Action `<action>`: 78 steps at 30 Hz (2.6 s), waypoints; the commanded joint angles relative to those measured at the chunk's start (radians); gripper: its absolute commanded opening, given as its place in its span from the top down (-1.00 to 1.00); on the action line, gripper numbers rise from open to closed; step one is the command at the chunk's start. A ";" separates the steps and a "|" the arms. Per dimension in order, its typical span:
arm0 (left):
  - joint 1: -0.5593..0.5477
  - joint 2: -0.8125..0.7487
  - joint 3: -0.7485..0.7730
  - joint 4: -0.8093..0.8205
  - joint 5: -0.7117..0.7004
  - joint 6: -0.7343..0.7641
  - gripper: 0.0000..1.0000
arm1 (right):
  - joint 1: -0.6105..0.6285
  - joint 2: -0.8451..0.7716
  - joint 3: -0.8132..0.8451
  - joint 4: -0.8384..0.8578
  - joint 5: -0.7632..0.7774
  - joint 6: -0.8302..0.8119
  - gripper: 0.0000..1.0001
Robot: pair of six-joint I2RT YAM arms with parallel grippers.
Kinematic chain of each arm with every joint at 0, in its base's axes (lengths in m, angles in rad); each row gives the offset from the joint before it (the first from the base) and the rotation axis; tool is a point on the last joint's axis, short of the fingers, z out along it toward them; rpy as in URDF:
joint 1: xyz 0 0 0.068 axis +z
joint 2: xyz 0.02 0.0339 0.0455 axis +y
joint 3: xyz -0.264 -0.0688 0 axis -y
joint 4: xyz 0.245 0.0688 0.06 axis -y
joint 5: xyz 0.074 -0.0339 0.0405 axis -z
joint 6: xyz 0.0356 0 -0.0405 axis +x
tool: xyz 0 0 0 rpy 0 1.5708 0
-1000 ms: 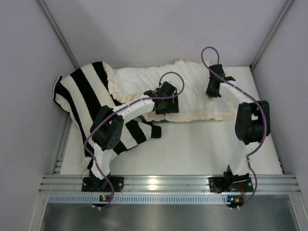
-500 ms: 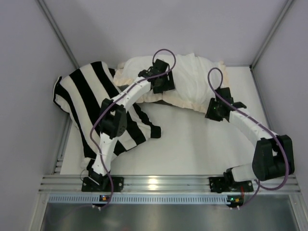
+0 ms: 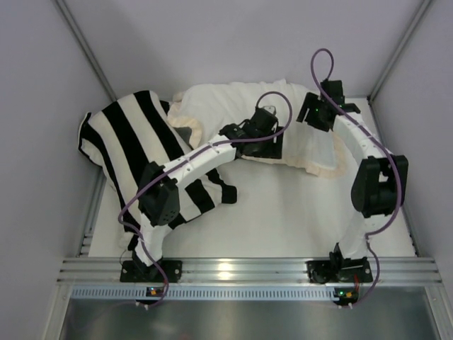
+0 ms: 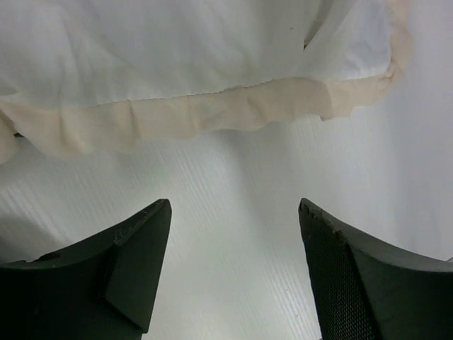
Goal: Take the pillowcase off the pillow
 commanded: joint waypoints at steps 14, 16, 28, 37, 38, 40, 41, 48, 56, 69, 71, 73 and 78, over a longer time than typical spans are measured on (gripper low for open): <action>0.030 0.003 0.056 0.029 -0.013 0.053 -0.58 | -0.002 0.002 -0.194 -0.025 0.184 0.085 1.00; 0.030 0.041 0.105 0.028 0.011 0.046 -0.57 | 0.008 -0.032 -0.297 0.000 0.152 0.083 1.00; 0.003 0.151 0.172 0.028 0.033 0.007 -0.57 | 0.160 -0.398 -0.770 0.296 -0.197 0.218 1.00; -0.020 0.181 0.171 0.028 0.033 -0.009 -0.57 | 0.167 -0.590 -0.847 0.197 -0.097 0.175 0.58; -0.024 0.186 0.174 0.029 0.043 -0.012 -0.57 | 0.166 -0.615 -0.850 0.180 -0.094 0.170 0.43; -0.033 0.198 0.195 0.029 0.053 -0.019 -0.57 | 0.163 -0.636 -0.845 0.161 -0.080 0.167 0.14; -0.044 0.204 0.206 0.029 0.060 -0.017 -0.57 | 0.161 -0.655 -0.839 0.148 -0.056 0.160 0.08; -0.076 0.242 0.264 0.029 0.040 -0.009 -0.58 | 0.077 -0.681 -0.723 -0.006 0.091 0.100 -0.15; -0.061 0.287 0.224 0.028 -0.059 -0.023 -0.58 | -0.014 -0.594 -0.617 -0.021 0.021 0.074 -0.11; -0.029 0.227 0.045 0.109 -0.119 -0.022 1.00 | 0.008 -0.419 -0.505 0.042 -0.083 0.083 -0.06; -0.029 0.172 -0.048 0.144 -0.119 -0.022 1.00 | 0.053 -0.367 -0.465 0.045 -0.059 0.088 -0.05; -0.029 0.146 -0.097 0.189 -0.112 -0.028 1.00 | 0.087 -0.322 -0.443 0.042 -0.029 0.109 -0.05; -0.027 0.114 -0.167 0.223 -0.090 -0.026 1.00 | 0.143 -0.227 -0.393 -0.001 0.125 0.146 -0.05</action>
